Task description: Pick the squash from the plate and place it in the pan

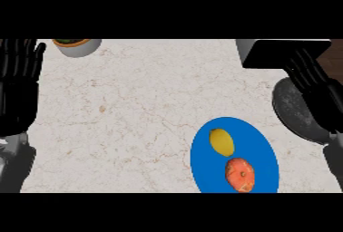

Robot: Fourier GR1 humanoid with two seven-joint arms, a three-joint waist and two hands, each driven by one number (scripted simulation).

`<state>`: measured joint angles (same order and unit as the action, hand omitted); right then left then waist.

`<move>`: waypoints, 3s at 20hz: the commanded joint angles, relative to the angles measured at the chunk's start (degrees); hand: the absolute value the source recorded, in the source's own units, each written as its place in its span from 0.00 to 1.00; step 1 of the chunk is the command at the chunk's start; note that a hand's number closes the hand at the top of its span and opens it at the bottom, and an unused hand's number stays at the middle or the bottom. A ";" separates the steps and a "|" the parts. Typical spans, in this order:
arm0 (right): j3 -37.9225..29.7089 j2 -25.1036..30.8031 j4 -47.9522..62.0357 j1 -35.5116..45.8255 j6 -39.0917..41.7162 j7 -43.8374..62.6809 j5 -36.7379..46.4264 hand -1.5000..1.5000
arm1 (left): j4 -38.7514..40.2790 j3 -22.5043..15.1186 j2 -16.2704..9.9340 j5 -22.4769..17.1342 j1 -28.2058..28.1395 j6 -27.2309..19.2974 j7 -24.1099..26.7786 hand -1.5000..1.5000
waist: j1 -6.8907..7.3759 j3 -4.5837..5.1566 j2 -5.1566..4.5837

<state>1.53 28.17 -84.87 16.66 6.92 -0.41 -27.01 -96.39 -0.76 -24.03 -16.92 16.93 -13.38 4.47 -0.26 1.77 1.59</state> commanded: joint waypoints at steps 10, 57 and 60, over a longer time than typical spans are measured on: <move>9.89 5.31 -0.52 -9.22 23.33 -31.10 17.01 0.00 | 9.29 -5.05 1.73 3.22 -7.66 -1.00 -7.08 0.50 | -1.37 -2.19 -1.72; 7.41 10.63 -24.87 -9.83 29.80 -15.72 46.60 0.00 | 12.50 -1.65 10.12 11.82 -4.21 2.70 -7.75 0.50 | 0.48 -1.77 -1.64; 6.82 10.09 -25.60 -9.05 32.63 -12.62 47.72 0.00 | 15.78 2.81 6.90 9.54 -1.85 6.63 -7.47 0.50 | 0.36 -1.75 -1.64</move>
<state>6.94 41.04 -112.41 5.45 38.92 -15.79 16.90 -82.64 -0.42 -15.92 -6.44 13.41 -9.12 -3.35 -0.01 0.01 0.00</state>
